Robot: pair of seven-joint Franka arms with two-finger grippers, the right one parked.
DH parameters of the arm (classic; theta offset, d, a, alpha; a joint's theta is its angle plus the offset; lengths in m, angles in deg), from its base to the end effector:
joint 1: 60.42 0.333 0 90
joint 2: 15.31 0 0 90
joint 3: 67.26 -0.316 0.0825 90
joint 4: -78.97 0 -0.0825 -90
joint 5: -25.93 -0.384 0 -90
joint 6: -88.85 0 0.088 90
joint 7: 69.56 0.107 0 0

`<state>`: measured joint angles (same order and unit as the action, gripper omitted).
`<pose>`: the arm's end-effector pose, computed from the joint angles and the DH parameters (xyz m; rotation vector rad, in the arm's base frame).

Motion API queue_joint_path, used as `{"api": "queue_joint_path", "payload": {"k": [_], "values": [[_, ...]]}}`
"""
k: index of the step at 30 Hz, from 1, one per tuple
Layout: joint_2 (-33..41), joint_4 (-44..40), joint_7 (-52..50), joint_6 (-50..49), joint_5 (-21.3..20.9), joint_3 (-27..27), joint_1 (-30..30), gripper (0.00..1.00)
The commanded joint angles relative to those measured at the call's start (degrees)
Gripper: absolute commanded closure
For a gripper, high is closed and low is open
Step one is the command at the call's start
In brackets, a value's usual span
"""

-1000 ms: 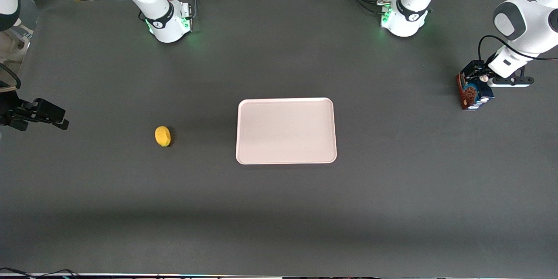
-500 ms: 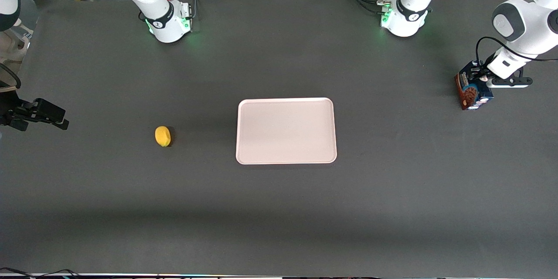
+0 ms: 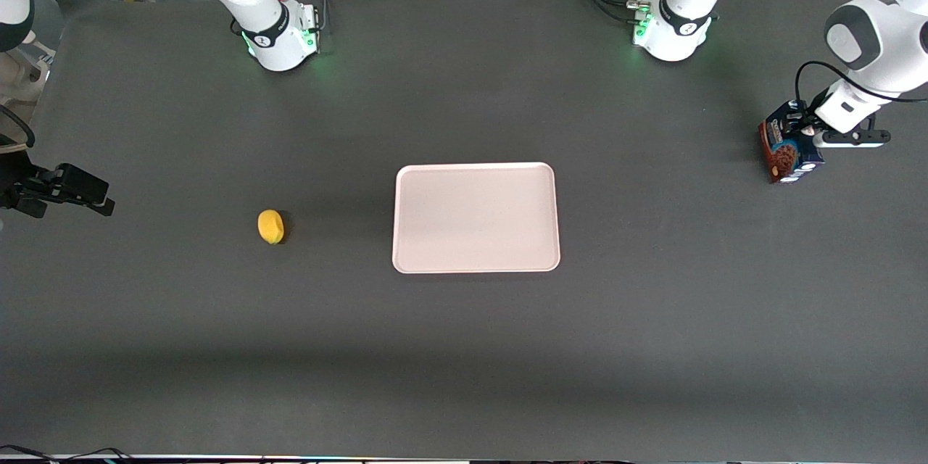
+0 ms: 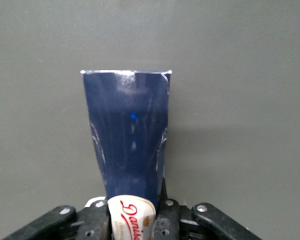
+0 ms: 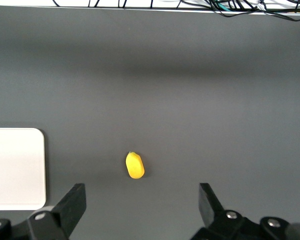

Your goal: Place cookie box on tray

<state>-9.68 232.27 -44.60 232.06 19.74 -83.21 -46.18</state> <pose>0.3519 0.2011 0.2602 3.1318 -0.0004 -0.1363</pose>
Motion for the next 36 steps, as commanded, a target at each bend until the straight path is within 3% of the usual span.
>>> {"api": "queue_joint_path", "payload": {"k": [1,11,23,30,36], "values": [[2.4,-6.1,-3.8,-10.1,0.5,0.8,-2.6,0.67],[5.9,-12.0,-14.5,-18.3,0.7,11.1,-5.5,0.68],[6.4,-17.8,-31.0,-23.2,10.3,25.3,-8.4,0.67],[5.6,-22.5,-45.5,-25.3,10.6,35.9,-9.6,0.66],[2.9,-25.5,-51.6,-24.6,10.6,41.4,-11.9,0.66]]}}
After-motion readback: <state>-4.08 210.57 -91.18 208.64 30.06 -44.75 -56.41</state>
